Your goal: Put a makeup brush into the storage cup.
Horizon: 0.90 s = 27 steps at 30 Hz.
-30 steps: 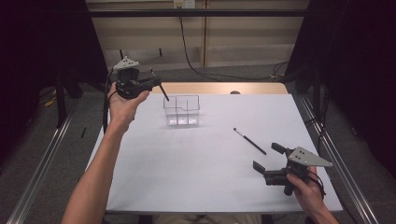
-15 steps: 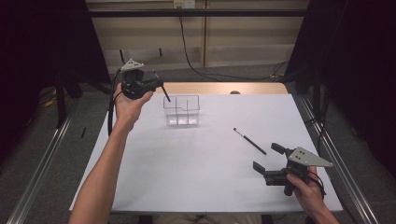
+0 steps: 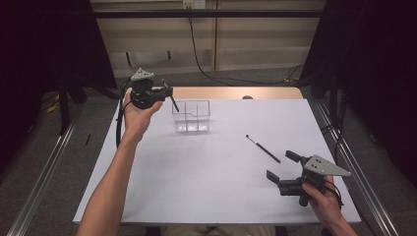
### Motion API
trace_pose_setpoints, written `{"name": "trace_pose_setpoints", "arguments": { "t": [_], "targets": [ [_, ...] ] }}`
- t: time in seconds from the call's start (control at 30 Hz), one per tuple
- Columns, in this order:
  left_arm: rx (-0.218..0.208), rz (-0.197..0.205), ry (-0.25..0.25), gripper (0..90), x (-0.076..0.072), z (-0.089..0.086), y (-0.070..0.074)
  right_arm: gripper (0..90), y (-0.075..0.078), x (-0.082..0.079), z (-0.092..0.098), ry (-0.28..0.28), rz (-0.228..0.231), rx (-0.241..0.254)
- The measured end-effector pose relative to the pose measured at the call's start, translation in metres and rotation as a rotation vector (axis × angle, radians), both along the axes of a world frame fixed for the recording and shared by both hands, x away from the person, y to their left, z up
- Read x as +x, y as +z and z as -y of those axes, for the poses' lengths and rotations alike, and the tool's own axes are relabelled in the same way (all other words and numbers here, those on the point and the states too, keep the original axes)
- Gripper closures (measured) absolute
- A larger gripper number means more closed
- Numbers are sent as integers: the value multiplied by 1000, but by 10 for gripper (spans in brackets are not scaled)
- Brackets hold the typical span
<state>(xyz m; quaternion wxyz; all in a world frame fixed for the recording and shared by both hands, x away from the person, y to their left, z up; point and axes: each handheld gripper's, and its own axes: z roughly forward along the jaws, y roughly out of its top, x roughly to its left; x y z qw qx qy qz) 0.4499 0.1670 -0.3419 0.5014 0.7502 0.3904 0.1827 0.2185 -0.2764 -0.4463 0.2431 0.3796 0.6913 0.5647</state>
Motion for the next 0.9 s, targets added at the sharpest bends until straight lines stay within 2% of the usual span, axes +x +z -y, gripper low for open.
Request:
{"name": "trace_pose_setpoints", "arguments": {
  "t": [0.3,0.5,0.9],
  "targets": [
    [29,-5,-6,838,2,4,-9,0,0,0,0,7,-4,11],
    [24,-19,-6,838,2,4,-18,0,0,0,1,4,-4,12],
    [45,-32,-4,838,4,8,-28,0,-1,1,-1,19,-8,5]
  ]
}}
